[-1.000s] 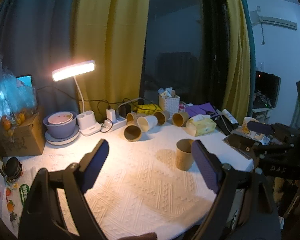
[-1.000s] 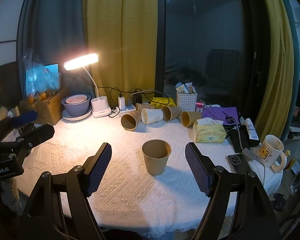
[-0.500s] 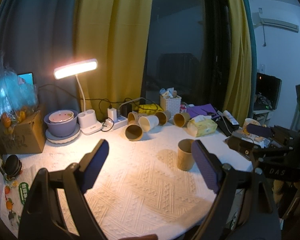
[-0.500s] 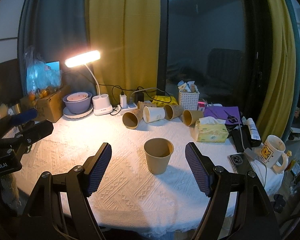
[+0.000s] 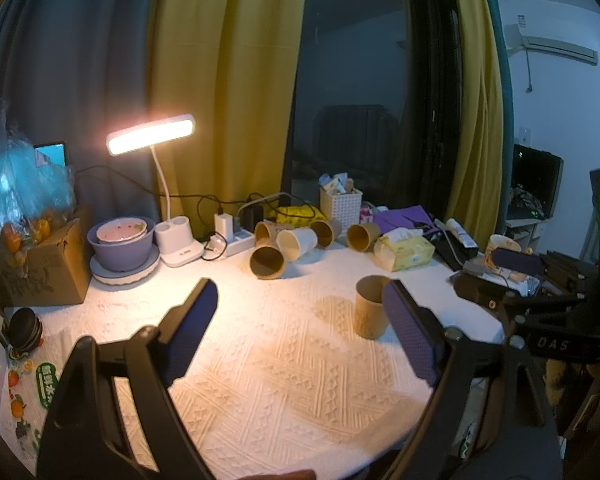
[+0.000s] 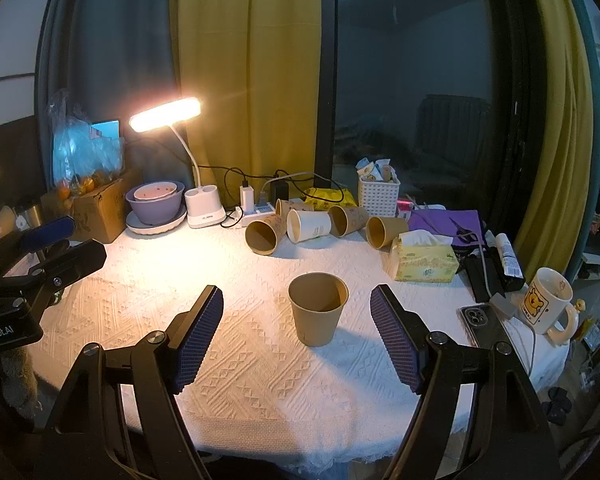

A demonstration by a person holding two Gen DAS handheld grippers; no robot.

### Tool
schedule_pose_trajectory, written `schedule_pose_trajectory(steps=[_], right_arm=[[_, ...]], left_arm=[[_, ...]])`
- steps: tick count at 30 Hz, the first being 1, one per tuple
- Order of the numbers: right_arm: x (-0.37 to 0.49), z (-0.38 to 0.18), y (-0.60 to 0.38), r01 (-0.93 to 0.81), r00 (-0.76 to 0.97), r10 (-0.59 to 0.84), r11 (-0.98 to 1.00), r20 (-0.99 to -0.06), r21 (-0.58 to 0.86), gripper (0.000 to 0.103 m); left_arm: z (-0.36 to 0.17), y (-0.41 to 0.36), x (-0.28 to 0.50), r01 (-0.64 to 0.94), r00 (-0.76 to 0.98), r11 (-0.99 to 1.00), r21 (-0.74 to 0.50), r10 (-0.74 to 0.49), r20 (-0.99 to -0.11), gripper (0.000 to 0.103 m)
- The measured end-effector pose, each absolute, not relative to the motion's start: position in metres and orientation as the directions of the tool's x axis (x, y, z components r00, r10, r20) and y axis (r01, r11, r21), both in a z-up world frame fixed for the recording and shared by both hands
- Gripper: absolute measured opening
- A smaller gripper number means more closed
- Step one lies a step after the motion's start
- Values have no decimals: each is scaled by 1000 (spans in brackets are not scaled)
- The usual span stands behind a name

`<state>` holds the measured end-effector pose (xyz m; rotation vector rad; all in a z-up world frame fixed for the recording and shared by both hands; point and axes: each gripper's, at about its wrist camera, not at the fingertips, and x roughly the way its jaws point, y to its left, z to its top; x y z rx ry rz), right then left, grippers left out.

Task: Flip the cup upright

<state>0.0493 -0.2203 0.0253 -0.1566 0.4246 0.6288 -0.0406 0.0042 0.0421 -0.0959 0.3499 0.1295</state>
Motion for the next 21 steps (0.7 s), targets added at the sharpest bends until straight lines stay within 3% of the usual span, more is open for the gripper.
schedule_pose_trajectory(steps=[21], right_arm=[[49, 23, -219, -599, 724, 535, 800, -435, -14, 79]], left_arm=[[35, -2, -42, -132, 930, 989, -73, 98, -353, 86]])
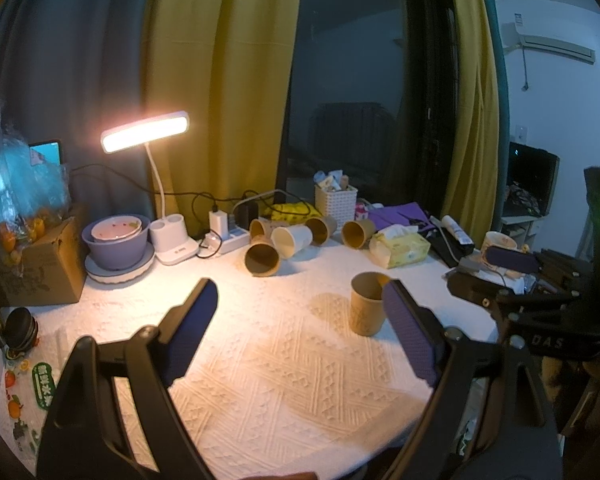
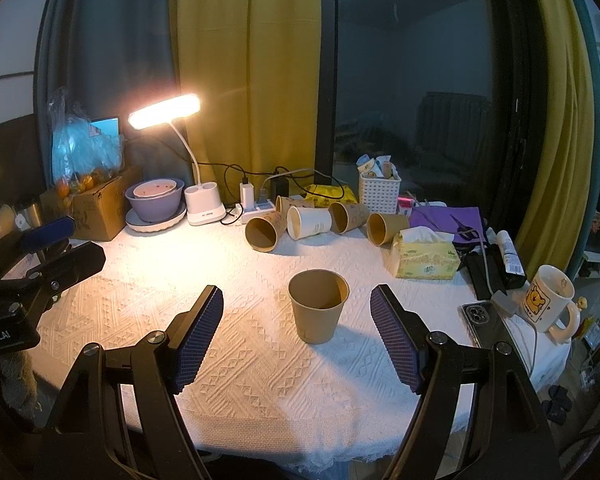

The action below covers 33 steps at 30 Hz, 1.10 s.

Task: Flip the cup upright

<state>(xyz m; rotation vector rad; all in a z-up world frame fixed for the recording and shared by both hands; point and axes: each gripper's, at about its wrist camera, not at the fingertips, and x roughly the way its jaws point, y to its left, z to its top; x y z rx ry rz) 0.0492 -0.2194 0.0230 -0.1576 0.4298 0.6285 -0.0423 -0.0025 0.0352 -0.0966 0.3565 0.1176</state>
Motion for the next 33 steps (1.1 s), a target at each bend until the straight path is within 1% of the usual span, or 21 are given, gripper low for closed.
schedule_pose_trajectory(steps=[33], right_arm=[[51, 20, -224, -595, 727, 530, 804, -437, -14, 79]], left_arm=[[36, -1, -41, -132, 930, 988, -76, 97, -356, 86]])
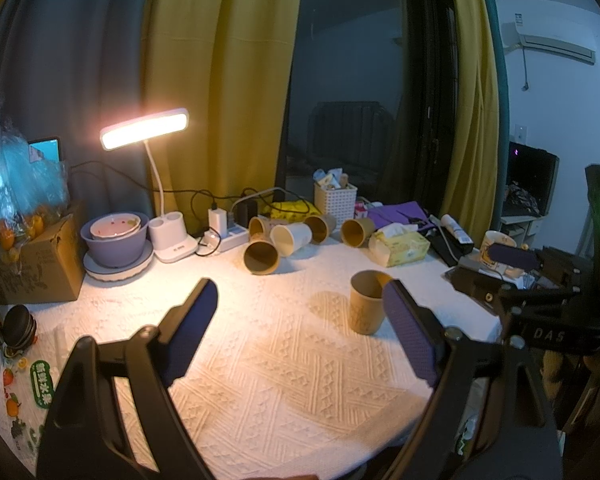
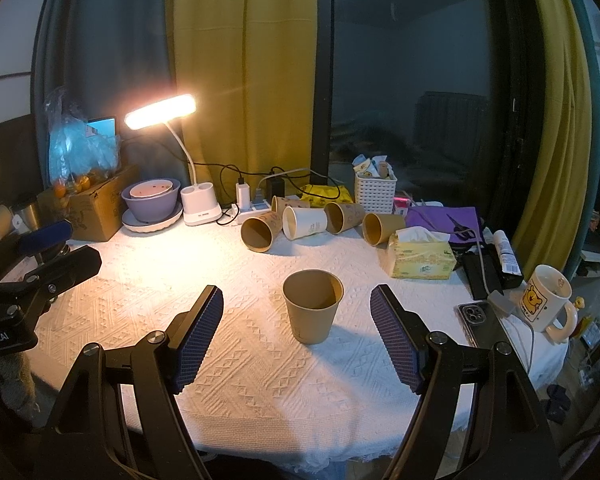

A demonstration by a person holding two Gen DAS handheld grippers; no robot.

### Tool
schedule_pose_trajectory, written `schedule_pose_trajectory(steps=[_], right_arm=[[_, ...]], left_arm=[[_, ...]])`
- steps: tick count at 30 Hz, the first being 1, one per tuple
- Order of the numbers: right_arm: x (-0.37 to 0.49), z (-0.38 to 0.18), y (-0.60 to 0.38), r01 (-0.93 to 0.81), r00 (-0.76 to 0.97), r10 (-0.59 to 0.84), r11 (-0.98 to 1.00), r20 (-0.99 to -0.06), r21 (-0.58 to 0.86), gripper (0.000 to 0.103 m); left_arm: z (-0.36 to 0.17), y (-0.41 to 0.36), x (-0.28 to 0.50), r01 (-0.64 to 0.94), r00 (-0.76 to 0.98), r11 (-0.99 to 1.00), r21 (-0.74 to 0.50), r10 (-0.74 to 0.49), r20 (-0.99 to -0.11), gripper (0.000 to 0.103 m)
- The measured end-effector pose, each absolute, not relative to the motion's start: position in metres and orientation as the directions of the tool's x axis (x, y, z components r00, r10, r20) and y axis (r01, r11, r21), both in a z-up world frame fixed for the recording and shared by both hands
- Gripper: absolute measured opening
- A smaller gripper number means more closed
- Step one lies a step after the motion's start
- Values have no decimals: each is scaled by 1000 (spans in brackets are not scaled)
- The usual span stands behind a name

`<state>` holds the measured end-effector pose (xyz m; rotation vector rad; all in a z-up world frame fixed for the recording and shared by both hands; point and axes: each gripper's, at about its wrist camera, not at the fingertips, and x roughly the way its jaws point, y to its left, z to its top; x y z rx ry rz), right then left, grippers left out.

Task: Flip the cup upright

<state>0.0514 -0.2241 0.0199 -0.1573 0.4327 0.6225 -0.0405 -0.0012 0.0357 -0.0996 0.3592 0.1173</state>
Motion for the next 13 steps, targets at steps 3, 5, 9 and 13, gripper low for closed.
schedule_pose_trajectory(steps=[3, 5, 9, 13], right_arm=[[51, 19, -225, -594, 727, 530, 804, -437, -13, 79], [51, 19, -225, -594, 726, 529, 804, -438, -14, 79], [52, 20, -224, -594, 727, 529, 804, -438, -15, 79], [56, 17, -224, -598, 725, 526, 801, -446, -28, 79]], left_arm=[[35, -1, -40, -132, 929, 988, -77, 96, -357, 86], [35, -2, -41, -131, 929, 988, -77, 96, -357, 86], [34, -3, -41, -129, 930, 989, -78, 93, -356, 86], [18, -9, -37, -94, 930, 990, -105, 50, -363, 86]])
